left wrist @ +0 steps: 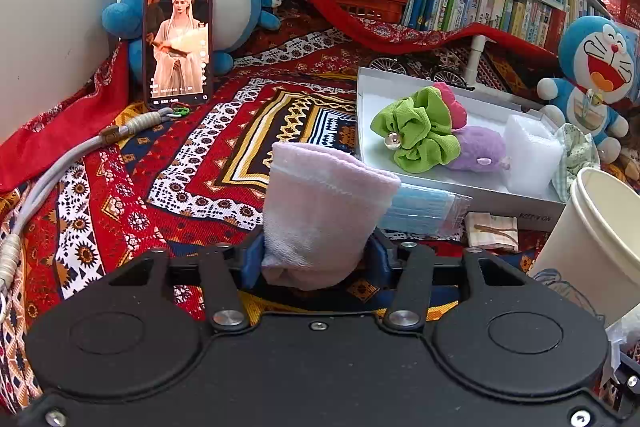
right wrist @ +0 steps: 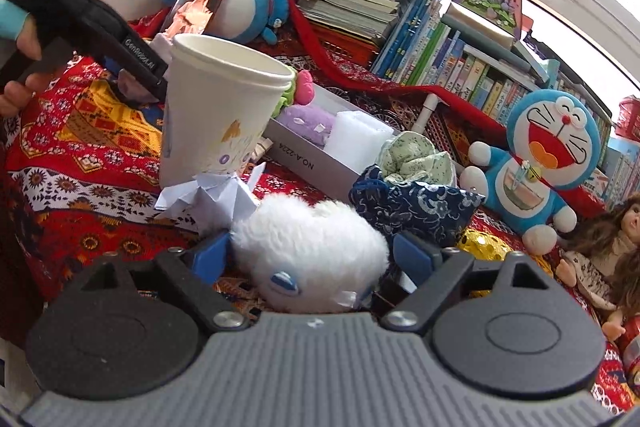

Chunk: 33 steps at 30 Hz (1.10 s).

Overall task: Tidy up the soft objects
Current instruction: 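Carry the pink sock and white fluffy plush with both tools toward the tray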

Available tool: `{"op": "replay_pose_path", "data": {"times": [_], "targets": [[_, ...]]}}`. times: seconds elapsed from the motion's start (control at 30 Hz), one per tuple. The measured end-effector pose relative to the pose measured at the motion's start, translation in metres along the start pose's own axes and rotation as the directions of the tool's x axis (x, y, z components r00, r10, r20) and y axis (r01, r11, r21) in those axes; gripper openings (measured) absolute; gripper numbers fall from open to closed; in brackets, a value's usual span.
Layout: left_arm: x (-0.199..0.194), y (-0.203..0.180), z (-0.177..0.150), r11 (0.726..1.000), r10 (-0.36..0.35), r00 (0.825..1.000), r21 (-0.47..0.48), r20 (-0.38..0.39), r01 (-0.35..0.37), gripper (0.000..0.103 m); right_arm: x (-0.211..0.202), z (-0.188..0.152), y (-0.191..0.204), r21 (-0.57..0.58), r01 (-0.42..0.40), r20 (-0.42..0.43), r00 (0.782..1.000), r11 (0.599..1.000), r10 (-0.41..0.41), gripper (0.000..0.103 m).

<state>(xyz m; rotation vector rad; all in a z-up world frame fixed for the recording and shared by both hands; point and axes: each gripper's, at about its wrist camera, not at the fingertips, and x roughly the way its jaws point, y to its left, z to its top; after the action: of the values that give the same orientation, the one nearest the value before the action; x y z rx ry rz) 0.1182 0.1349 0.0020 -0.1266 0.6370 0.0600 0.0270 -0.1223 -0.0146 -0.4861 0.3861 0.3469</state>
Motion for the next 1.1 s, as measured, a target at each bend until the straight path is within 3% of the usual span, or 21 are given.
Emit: {"op": "replay_pose_path", "data": {"times": [0.13,0.17,0.3,0.47,0.53,0.6,0.7,1.1], "targets": [[-0.004,-0.002,0.001,1.000,0.006,1.000,0.020,0.004,-0.007,0.036,-0.001,0.001,0.000,-0.043,-0.025,-0.002,1.000,0.999,0.025,0.083],[-0.006,-0.002,0.002,1.000,0.007,1.000,0.020,0.006,-0.007,0.035,-0.002,0.002,-0.001,-0.050,-0.034,-0.002,0.999,0.998,0.034,0.077],[-0.013,-0.001,0.004,1.000,0.014,1.000,0.020,0.022,-0.014,0.033,-0.007,0.007,-0.004,-0.065,-0.032,0.013,0.999,0.997,0.033,0.071],[-0.021,-0.001,0.010,1.000,0.005,0.999,0.024,0.038,-0.006,0.032,-0.015,0.014,-0.006,-0.054,-0.018,0.050,0.999,0.998,0.021,0.051],[-0.024,-0.002,0.012,1.000,0.000,0.999,0.027,0.045,-0.001,0.032,-0.017,0.017,-0.004,-0.067,-0.009,0.056,0.998,0.998,0.013,0.047],[-0.027,-0.003,0.013,1.000,-0.006,0.999,0.028,0.049,0.004,0.032,-0.016,0.019,-0.002,-0.072,-0.007,0.053,0.999,0.997,0.010,0.046],[-0.029,-0.003,0.012,0.999,-0.013,0.999,0.030,0.048,0.012,0.032,-0.014,0.017,-0.003,-0.069,-0.001,0.045,0.999,0.998,0.004,0.059],[-0.028,-0.002,0.009,1.000,-0.017,0.999,0.027,0.032,0.016,0.032,-0.009,0.005,0.000,-0.100,0.011,0.021,1.000,0.995,-0.009,0.067]]}}
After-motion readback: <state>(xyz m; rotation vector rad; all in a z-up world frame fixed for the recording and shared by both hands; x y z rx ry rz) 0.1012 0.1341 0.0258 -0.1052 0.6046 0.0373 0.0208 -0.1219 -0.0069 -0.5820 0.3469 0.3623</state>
